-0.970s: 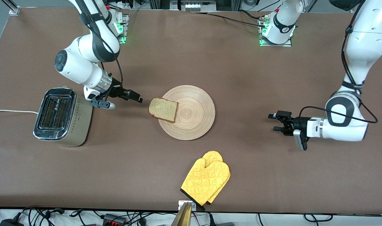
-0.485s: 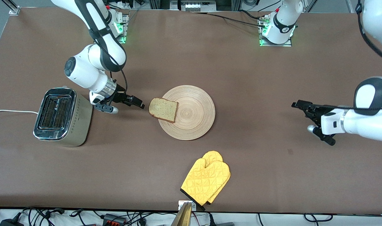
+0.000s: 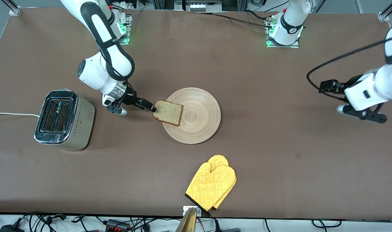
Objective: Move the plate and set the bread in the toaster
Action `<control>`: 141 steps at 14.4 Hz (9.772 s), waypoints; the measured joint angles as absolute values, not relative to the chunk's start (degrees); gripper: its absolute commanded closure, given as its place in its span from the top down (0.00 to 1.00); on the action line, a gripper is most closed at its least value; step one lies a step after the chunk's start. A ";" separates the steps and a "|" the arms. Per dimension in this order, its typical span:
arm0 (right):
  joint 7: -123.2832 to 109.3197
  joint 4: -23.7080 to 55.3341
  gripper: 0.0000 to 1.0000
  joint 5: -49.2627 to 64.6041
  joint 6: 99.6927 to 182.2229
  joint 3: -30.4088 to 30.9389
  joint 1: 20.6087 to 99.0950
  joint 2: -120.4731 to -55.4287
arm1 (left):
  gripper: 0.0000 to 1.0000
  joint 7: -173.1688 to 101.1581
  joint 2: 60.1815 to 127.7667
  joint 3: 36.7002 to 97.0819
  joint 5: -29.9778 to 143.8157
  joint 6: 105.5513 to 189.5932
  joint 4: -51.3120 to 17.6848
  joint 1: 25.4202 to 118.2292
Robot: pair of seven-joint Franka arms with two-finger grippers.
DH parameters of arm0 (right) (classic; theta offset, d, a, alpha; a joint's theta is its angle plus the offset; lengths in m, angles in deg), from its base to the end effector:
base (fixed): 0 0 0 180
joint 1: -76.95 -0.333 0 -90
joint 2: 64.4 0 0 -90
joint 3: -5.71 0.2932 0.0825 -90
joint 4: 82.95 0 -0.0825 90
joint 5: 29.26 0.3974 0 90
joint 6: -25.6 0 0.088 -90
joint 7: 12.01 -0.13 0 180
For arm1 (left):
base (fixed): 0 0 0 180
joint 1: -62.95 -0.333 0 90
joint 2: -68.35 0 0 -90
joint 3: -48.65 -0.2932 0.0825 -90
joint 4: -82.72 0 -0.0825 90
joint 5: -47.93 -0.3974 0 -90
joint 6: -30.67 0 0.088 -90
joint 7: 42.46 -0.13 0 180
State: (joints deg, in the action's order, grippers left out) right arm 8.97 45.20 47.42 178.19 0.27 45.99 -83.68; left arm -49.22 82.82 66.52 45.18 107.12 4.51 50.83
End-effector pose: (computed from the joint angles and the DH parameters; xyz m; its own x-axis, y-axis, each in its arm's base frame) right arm 0.5014 0.2170 0.1643 0.9338 -0.3546 -0.0482 -0.3167 -0.7561 -0.5728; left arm 0.5995 -0.0334 0.5168 0.9410 -0.2134 -0.2628 -0.2048 -0.9770 0.0601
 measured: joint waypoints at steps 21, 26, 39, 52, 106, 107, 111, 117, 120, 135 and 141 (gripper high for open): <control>10.80 43.69 0.32 50.41 181.89 0.34 42.32 -86.24 | 1.00 -42.17 63.47 46.73 43.88 127.42 -17.17 67.79; 10.79 43.15 0.15 50.74 182.32 0.34 41.98 -86.24 | 1.00 -41.79 63.45 46.71 43.88 126.13 -15.88 67.96; 7.09 37.69 0.00 49.12 189.49 -0.15 37.39 -86.20 | 1.00 -41.45 63.67 46.54 43.88 123.70 -14.48 68.12; 1.77 23.26 0.00 14.05 151.37 -3.83 53.19 -86.03 | 1.00 -41.40 63.67 46.64 43.88 123.43 -14.38 68.24; -9.86 -5.93 0.40 -42.94 119.28 -11.34 58.99 -93.89 | 1.00 -41.18 64.30 46.81 43.88 123.41 -13.34 68.85; -9.86 -5.93 0.70 -42.74 119.39 -11.34 59.03 -93.89 | 1.00 -41.18 64.30 46.81 43.88 123.41 -13.34 68.85; -9.82 -5.95 1.00 -41.06 119.56 -11.36 59.68 -93.89 | 1.00 -41.18 64.30 46.81 43.88 122.93 -13.34 68.84; -9.31 -6.79 1.00 -35.54 117.16 -11.53 60.31 -92.31 | 1.00 -41.18 64.32 46.73 43.88 122.20 -13.33 68.82; -7.70 -6.91 1.00 -30.62 113.66 -11.84 61.67 -90.91 | 1.00 -41.18 64.32 46.72 43.88 122.18 -13.33 68.82; -4.50 -15.85 1.00 -27.52 103.12 -10.80 61.86 -87.47 | 1.00 -41.18 64.32 46.46 43.88 121.49 -13.31 68.81; -4.50 -16.16 1.00 -27.52 102.92 -11.06 62.14 -87.40 | 1.00 -41.18 64.32 46.46 43.88 121.43 -13.31 68.81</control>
State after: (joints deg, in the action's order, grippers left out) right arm -4.50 -16.16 -27.52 102.92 -11.06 62.14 -87.40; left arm -41.18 64.32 46.46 43.88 121.43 -13.31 68.81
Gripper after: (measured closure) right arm 0.000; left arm 0.000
